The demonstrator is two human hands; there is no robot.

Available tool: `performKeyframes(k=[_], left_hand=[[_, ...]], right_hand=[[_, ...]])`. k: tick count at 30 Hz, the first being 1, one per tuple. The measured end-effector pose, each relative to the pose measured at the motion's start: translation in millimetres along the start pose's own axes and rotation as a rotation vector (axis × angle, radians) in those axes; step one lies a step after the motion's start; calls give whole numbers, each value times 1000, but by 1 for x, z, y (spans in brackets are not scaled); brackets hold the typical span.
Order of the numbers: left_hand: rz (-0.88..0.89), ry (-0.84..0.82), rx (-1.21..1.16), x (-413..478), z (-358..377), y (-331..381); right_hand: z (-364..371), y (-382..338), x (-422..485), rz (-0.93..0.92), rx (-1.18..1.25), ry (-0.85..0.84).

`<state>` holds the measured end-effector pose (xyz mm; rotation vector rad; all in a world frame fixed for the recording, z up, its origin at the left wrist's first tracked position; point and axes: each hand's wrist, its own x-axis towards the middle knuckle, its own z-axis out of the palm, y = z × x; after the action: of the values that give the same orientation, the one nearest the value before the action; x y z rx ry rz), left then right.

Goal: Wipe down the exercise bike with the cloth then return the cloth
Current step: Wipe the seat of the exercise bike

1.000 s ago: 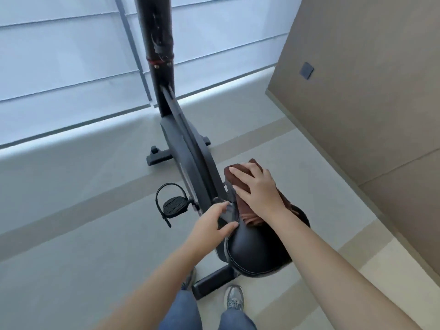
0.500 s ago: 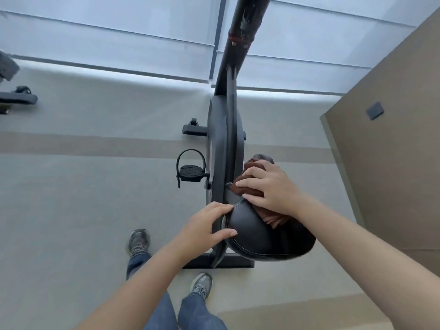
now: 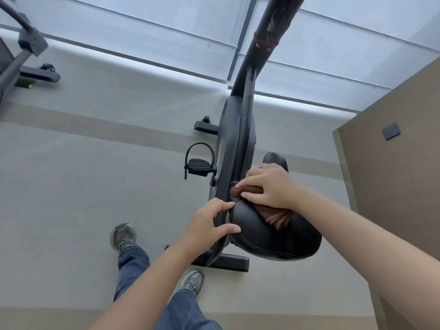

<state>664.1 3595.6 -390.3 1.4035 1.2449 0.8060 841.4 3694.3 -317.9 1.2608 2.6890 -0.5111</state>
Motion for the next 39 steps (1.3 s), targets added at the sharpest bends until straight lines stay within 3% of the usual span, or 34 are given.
performKeyframes(k=[6,11,15,19,21,28,31,39], left_hand=[[-22,26,-26,-3,2,-3],[-53,44,-10,-6,3,-2],[-39,47,52,-7,0,1],[106,2,154,1,-10,16],[178,-45,198,6,-9,26],[326,-78,483,21,0,47],[363,-94,590,25,7,52],[378,-59,728,23,32,61]], right_hand=[[2,1,21,141,-187,-19],[15,-29,-2,201,24,94],[24,-49,-28,252,39,270],[46,-72,-62,382,93,564],[55,-78,-74,427,68,633],[56,-61,-87,673,63,692],[42,-43,-75,771,159,587],[56,-63,-98,799,150,639]])
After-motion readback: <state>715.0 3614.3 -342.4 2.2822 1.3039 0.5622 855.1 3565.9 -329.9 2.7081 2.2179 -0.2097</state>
